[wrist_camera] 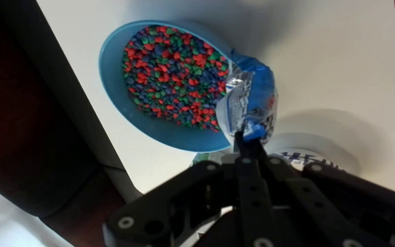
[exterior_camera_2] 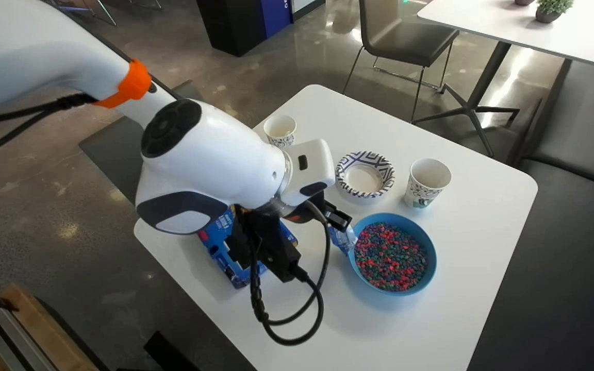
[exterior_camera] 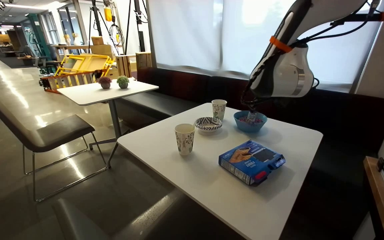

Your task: Remove a blue packet from the blue box and put it on the table

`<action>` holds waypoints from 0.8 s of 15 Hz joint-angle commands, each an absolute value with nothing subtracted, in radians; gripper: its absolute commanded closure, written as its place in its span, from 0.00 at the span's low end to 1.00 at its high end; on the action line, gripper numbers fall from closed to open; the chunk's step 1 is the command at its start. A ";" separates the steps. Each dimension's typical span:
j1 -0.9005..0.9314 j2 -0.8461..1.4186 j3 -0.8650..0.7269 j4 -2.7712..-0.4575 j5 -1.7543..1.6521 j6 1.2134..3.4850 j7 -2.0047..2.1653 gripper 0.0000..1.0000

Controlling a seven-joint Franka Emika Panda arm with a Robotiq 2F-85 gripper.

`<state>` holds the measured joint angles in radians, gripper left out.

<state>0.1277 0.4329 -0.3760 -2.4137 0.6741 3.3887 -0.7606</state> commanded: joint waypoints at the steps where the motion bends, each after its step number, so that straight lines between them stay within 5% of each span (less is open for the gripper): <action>1: 0.347 0.572 -0.496 -2.334 0.820 3.329 -0.712 1.00; 8: 0.613 0.763 -0.669 -2.232 0.850 3.140 -0.550 1.00; 9: 0.646 0.796 -0.700 -2.220 0.841 3.112 -0.521 0.74; 12: 0.709 0.805 -0.759 -2.215 0.810 3.009 -0.480 0.60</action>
